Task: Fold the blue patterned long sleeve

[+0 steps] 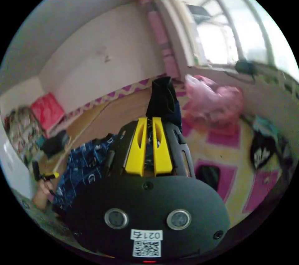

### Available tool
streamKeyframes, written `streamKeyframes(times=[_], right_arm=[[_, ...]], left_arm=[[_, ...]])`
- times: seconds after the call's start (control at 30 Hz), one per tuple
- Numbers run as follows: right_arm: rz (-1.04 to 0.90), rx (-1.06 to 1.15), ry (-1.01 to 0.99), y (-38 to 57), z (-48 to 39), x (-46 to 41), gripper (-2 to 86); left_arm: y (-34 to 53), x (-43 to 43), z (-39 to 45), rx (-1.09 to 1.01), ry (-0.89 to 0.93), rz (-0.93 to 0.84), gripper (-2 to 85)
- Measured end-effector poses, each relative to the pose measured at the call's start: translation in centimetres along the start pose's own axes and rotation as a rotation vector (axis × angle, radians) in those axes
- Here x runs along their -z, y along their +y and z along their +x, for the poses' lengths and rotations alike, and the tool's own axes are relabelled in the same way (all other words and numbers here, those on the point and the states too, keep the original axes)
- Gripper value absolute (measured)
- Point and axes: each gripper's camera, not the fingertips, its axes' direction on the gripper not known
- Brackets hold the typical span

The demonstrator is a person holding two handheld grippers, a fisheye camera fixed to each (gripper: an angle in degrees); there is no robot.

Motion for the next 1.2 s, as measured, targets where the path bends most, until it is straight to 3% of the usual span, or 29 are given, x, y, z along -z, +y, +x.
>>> streamKeyframes(times=[0.07, 0.27, 0.37, 0.47, 0.63, 0.73, 0.83, 1.07, 1.2], right_arm=[[-0.055, 0.227, -0.038, 0.0, -13.4, -4.2, 1.6], [-0.225, 0.587, -0.162, 7.0, -40.8, -17.8, 1.3], [-0.361, 0.722, -0.238, 14.2, -51.3, -24.8, 1.2], [-0.438, 0.844, -0.172, 20.9, -58.1, -30.2, 1.1], [-0.365, 0.833, -0.17, 21.9, -62.2, -30.4, 1.2], [-0.416, 0.853, -0.217, 24.3, -65.5, -32.4, 1.7], [-0.53, 0.935, -0.134, 29.1, -67.3, -37.6, 2.8], [-0.52, 0.577, -0.474, 24.7, -54.9, -33.0, 9.0], [-0.473, 0.505, -0.472, 24.1, -45.2, -25.9, 7.4]], left_arm=[[2.0, 2.9, -0.7, 0.024, -0.009, 0.015, -0.9], [7.4, 9.9, -2.8, 0.105, -0.094, 0.026, -0.9], [9.9, 13.1, -3.8, 0.134, -0.112, 0.033, -0.9], [12.0, 16.5, -4.5, 0.145, -0.145, 0.036, -0.9], [14.4, 21.6, -5.7, 0.147, -0.181, 0.061, -0.9], [15.3, 23.8, -6.6, 0.157, -0.174, 0.08, -0.9], [16.1, 25.4, -7.4, 0.171, -0.142, 0.085, -0.9], [18.3, 29.0, -8.0, 0.138, -0.14, 0.042, -0.9], [19.6, 30.4, -8.0, 0.089, -0.183, 0.02, -0.6]])
